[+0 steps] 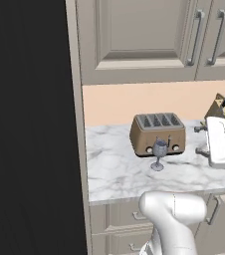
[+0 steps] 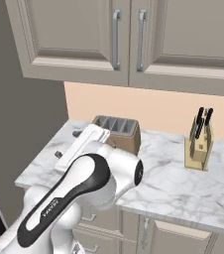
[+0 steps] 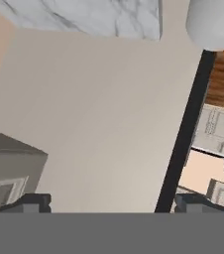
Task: Retrieve the wine glasses from the counter and place one next to each plate.
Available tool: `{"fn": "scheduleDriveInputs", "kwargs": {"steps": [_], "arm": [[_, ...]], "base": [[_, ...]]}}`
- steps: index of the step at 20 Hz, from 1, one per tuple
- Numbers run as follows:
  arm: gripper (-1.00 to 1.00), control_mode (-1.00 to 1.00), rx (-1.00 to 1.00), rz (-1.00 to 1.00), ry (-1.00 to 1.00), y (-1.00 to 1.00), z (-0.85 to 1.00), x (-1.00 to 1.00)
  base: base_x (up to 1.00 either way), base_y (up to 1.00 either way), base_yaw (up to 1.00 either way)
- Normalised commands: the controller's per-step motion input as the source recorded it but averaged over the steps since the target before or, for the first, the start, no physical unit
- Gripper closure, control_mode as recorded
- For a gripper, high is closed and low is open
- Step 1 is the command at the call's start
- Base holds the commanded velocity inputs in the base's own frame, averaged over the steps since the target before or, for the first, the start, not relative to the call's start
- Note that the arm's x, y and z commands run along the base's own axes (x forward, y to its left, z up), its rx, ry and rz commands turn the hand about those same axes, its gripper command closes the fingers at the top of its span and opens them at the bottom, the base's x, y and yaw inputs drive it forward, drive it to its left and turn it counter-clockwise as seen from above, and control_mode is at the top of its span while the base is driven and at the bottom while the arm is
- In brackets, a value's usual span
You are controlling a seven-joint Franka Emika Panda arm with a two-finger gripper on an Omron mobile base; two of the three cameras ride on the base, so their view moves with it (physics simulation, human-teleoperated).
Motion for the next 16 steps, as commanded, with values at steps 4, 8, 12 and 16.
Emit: {"fn": "scheduleDriveInputs", "kwargs": {"steps": [4,8,12,16], "arm": [[-1.00,-1.00,0.11,0.00,0.45,-0.74,-0.99,0.42],[-1.00,-1.00,0.05,0.00,0.31,-0.36,-0.90,0.65],[-1.00,-1.00,0.00,0.02,0.30,-0.25,-0.94,0.77],[-1.00,-1.00,0.03,0.15,0.03,-0.09,-0.52,0.51]], "base": [[0.00,0.00,0.00],[0.00,0.00,0.00],[0.00,0.00,0.00],[0.00,0.00,0.00]]}}
